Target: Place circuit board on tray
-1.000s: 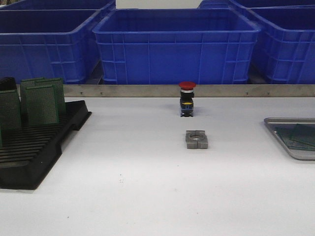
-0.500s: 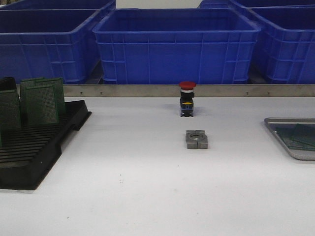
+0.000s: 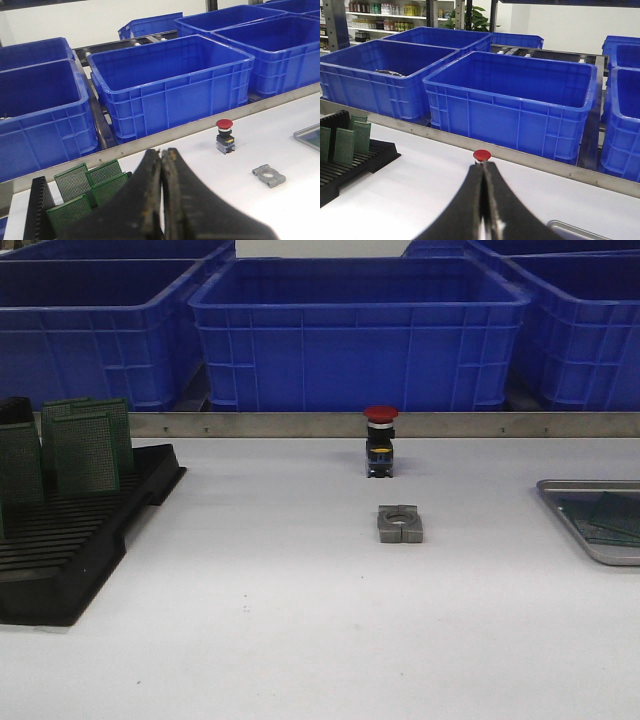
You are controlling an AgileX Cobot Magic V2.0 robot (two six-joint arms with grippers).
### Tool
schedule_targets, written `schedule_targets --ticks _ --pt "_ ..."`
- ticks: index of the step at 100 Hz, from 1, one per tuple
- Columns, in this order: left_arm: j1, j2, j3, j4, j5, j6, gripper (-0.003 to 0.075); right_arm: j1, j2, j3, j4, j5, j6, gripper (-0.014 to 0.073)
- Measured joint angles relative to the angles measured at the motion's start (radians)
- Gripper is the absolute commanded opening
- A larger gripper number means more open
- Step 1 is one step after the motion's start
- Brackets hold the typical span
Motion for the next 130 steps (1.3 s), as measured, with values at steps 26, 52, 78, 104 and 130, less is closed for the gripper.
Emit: schedule_targets --ticks 26,52,78,104,130 --pt "0.104 -0.082 0.051 0.612 -0.007 -0.643 -0.0020 0.000 0.000 0.000 0.000 0.000 0.000 -0.0062" --pt "0.231 -0.237 0.238 0.824 0.008 -0.951 -0.0020 0.000 0.000 0.000 0.000 0.000 0.000 -0.0062" --pt "0.270 -0.350 0.328 0.830 0.029 -0.980 -0.0020 0.000 0.000 0.001 0.000 0.004 0.000 -0.0062" --pt "0.281 -0.350 0.327 0.830 0.087 -0.987 -0.0020 0.000 0.000 0.002 0.000 0.041 0.000 -0.0062" --pt "0.294 -0.350 0.327 0.830 0.089 -0.989 -0.0020 0.000 0.000 0.002 0.000 0.082 0.000 -0.0062"
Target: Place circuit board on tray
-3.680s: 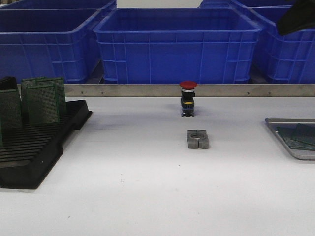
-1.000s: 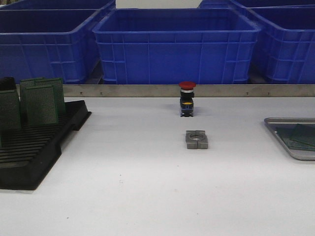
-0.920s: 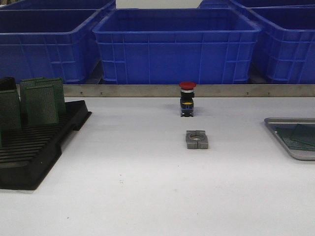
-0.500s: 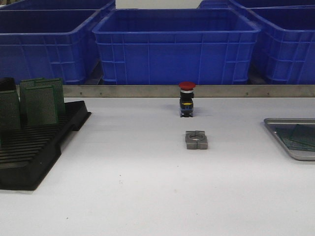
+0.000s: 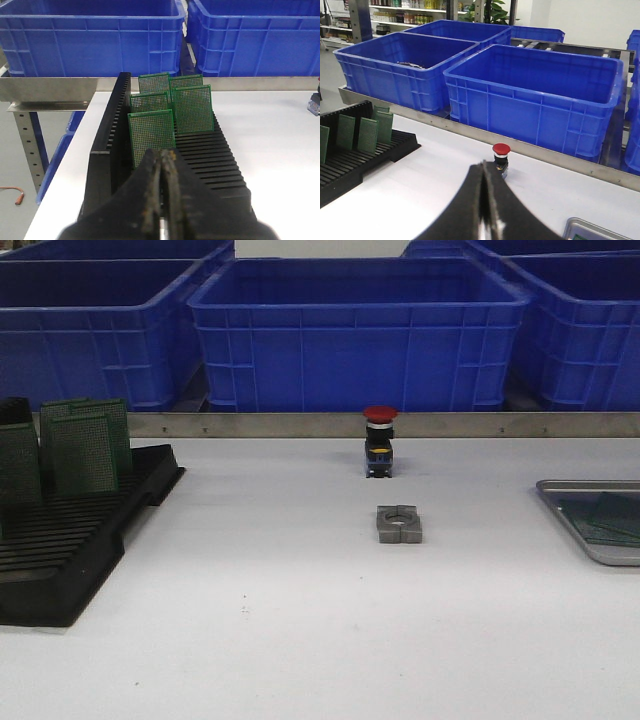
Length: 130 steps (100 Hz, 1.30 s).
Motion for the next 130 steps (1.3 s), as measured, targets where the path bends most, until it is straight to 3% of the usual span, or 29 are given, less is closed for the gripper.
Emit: schedule_targets --ticks 80,106,118,130 --pt "0.000 0.000 0.000 0.000 -0.016 0.000 -0.0020 0.000 0.000 0.000 -0.016 0.185 0.000 -0.0062" --pt "0.000 0.000 0.000 0.000 -0.017 0.000 -0.0020 0.000 0.000 0.002 -0.027 0.094 0.000 -0.0062" --pt "0.000 0.000 0.000 0.000 -0.017 0.000 -0.0020 0.000 0.000 0.018 -0.115 -0.028 0.039 -0.0062" --pt "0.000 0.000 0.000 0.000 -0.017 0.000 -0.0020 -0.021 -0.008 0.039 -0.347 -0.121 0.278 -0.0062"
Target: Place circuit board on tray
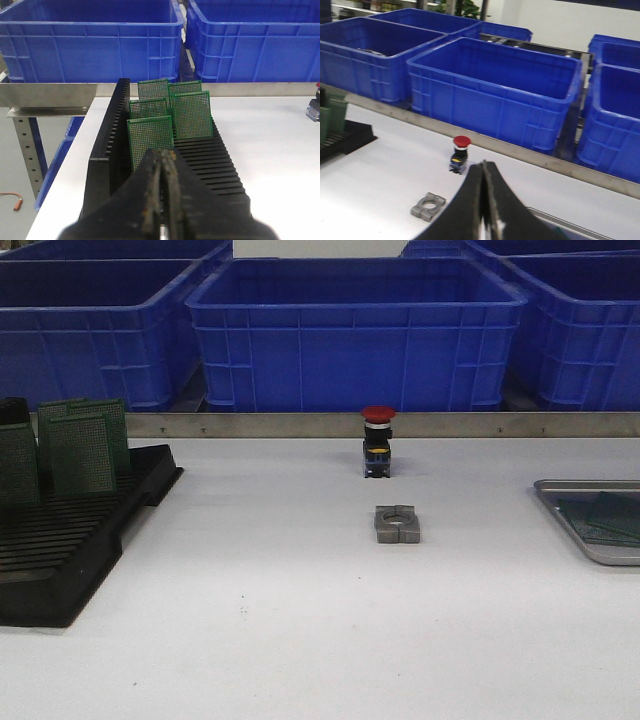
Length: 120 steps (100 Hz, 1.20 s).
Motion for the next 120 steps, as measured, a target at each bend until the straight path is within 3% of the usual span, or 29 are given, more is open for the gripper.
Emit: schedule_targets --ticks 24,33,42,73,120 --pt "0.000 0.000 0.000 0.000 -0.002 0.000 -0.0020 -0.192 -0.076 0.085 -0.691 -0.065 0.738 -0.0062" --pt "0.000 0.000 0.000 0.000 -0.002 0.000 -0.0020 -0.272 -0.125 0.129 -0.852 -0.065 0.945 -0.0062" --pt "0.000 0.000 0.000 0.000 -0.002 0.000 -0.0020 -0.329 -0.177 0.185 -0.953 -0.066 1.070 -0.0062" --pt "0.000 0.000 0.002 0.000 -0.002 0.000 -0.0020 -0.356 -0.291 0.238 -1.004 0.046 1.132 -0.0062" --pt "0.000 0.000 0.000 0.000 -0.002 0.000 -0.0020 -0.356 -0.291 0.238 -1.005 0.053 1.135 -0.0062"
